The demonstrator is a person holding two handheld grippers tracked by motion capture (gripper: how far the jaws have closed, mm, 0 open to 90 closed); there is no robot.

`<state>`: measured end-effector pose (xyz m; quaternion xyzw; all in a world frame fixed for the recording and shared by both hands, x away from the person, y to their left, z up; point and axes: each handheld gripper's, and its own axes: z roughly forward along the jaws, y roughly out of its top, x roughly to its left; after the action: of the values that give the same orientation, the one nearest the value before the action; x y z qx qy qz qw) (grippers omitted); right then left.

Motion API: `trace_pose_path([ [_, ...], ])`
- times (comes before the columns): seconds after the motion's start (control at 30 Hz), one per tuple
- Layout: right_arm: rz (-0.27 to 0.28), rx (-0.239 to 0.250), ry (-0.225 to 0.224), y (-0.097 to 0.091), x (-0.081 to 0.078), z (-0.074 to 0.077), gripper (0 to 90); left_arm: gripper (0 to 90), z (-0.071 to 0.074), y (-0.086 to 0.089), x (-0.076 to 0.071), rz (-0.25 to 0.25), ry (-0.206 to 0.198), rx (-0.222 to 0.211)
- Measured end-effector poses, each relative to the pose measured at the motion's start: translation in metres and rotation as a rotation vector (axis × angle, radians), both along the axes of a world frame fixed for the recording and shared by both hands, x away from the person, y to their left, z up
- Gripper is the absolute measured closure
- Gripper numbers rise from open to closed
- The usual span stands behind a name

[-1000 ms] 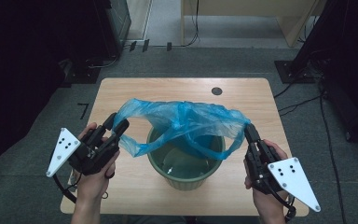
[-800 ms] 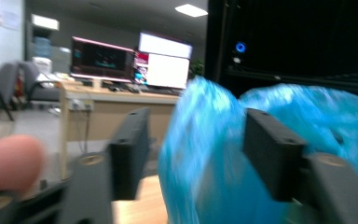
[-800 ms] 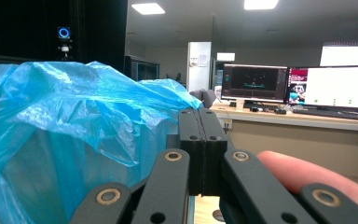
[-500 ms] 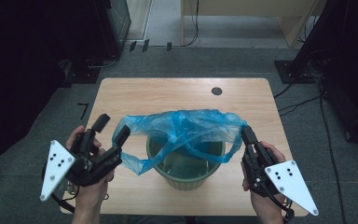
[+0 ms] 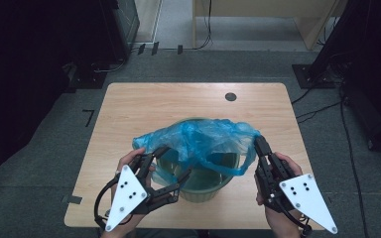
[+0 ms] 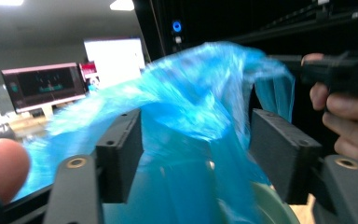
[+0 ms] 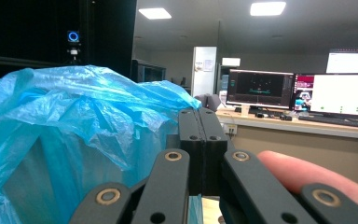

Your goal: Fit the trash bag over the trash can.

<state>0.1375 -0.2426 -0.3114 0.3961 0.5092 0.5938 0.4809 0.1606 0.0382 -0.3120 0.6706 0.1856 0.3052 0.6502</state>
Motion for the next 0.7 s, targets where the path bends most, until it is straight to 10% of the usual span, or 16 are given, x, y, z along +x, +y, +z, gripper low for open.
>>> trace_pose_path([
  [0.1, 0.012, 0.001, -0.007, 0.001, -0.002, 0.001, 90.0, 35.5, -0.005, -0.005, 0.004, 0.022, 0.016, 0.022],
  [0.4, 0.031, 0.003, -0.008, 0.004, -0.004, 0.002, 87.9, 82.7, -0.005, -0.002, 0.01, 0.059, 0.048, -0.001],
  [0.7, 0.061, 0.037, -0.029, -0.003, -0.009, 0.01, 69.6, 88.8, 0.005, -0.017, 0.027, 0.075, 0.116, -0.079],
])
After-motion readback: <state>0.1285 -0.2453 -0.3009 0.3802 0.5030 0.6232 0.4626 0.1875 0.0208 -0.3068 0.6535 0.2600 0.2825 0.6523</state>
